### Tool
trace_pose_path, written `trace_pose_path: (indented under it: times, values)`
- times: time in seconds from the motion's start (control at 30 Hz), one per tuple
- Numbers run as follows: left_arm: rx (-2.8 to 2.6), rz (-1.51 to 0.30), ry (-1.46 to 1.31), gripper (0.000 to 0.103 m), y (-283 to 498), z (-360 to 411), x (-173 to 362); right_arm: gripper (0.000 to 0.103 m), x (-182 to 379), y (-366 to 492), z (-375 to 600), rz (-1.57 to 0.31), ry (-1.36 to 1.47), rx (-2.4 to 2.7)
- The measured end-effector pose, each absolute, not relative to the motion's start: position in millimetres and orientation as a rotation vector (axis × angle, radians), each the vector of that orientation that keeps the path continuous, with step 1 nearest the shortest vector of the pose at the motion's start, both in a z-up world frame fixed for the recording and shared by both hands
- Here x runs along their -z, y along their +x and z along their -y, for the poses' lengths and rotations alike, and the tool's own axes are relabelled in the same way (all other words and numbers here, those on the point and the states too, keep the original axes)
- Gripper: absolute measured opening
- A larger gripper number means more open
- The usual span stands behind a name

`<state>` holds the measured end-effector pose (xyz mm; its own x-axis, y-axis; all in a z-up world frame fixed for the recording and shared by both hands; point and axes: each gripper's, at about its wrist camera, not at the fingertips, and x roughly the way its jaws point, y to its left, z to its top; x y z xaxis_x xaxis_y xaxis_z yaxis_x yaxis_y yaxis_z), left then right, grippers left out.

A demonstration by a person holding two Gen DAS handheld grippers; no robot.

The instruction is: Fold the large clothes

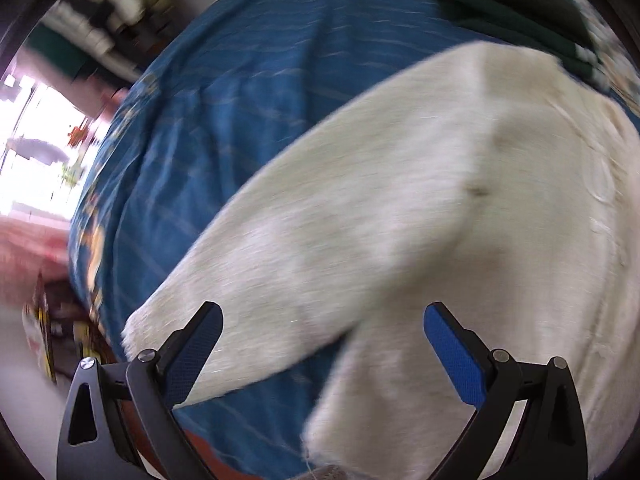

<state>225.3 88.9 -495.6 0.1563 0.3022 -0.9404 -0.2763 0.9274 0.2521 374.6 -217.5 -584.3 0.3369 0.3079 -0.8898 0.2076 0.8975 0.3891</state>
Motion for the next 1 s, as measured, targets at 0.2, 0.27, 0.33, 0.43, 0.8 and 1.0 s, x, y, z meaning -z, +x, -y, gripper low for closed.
trace_pose_path:
  times: [0.2,0.27,0.33,0.43,0.8,1.0]
  values:
    - [-0.518,-1.385,-0.029,0.103,201,-146,510,0.021,692,422,37,-1.463,0.198,-0.235]
    - [-0.536,-1.401,-0.05,0.103,193,-161,511,0.039,705,423,22,-1.515,0.264,-0.334]
    - [-0.554,-1.408,-0.074,0.103,182,-172,508,0.053,686,411,34,-1.475,0.374,-0.402]
    - [-0.577,-1.437,-0.162,0.103,160,-191,504,0.061,645,379,85,-1.377,0.436,-0.352]
    - [-0.649,-1.31,-1.139,0.093,99,-289,587,0.061,690,283,202,-1.563,0.424,-0.011]
    - [-0.882,-1.197,-1.137,0.022,117,-338,585,0.061,710,293,159,-1.518,0.483,-0.014]
